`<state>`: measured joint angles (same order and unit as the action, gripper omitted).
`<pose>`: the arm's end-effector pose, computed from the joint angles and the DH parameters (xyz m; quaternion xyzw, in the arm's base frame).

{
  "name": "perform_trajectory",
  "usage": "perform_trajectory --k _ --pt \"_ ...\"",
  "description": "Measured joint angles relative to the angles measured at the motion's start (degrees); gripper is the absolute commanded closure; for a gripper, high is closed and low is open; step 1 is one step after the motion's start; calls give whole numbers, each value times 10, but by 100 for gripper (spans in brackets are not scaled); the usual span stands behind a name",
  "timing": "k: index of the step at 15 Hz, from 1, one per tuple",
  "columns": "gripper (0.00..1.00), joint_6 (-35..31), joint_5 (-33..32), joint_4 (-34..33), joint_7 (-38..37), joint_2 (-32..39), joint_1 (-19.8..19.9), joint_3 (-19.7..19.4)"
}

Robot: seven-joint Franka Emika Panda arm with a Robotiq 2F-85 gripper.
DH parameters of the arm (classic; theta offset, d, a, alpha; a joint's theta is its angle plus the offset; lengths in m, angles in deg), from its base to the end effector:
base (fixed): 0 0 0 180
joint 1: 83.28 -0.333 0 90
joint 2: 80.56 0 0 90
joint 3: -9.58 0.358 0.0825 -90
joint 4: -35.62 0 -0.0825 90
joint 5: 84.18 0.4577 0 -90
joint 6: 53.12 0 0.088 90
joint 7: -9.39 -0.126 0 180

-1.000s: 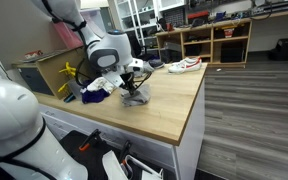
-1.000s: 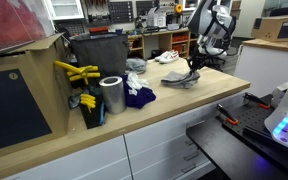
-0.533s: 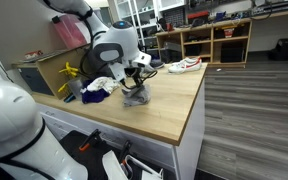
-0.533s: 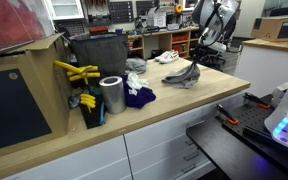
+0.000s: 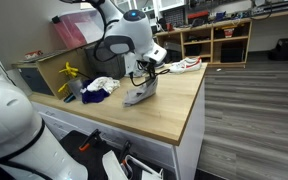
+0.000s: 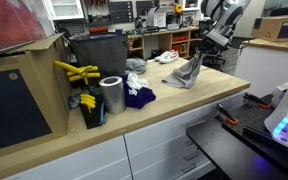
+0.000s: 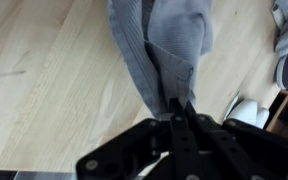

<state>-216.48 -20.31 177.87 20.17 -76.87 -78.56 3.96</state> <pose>0.5130 -0.1381 0.2434 -0.8414 0.4743 -0.1690 0.1963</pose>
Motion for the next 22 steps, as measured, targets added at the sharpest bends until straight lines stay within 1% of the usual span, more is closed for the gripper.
perform_trajectory --k 2,3,4,5,9,11,12,13,14,16,18,22 --pt "99 -1 30 -11 0 3 10 -9" --pt "71 -2 47 -16 0 6 14 -13" --pt "69 -3 65 -19 0 10 18 -16" --pt "64 -4 81 -20 0 15 22 -19" --pt "32 -31 139 -20 5 31 25 -16" --pt "19 -48 157 -20 19 30 19 -5" --pt "10 -51 159 -18 30 29 14 3" --pt "4 -51 159 -15 39 28 7 13" --pt "0 -49 156 -9 49 27 -2 24" --pt "0 -46 141 9 60 27 -22 47" --pt "0 -46 106 26 61 28 -40 63" --pt "0 -47 18 37 60 43 -59 70"
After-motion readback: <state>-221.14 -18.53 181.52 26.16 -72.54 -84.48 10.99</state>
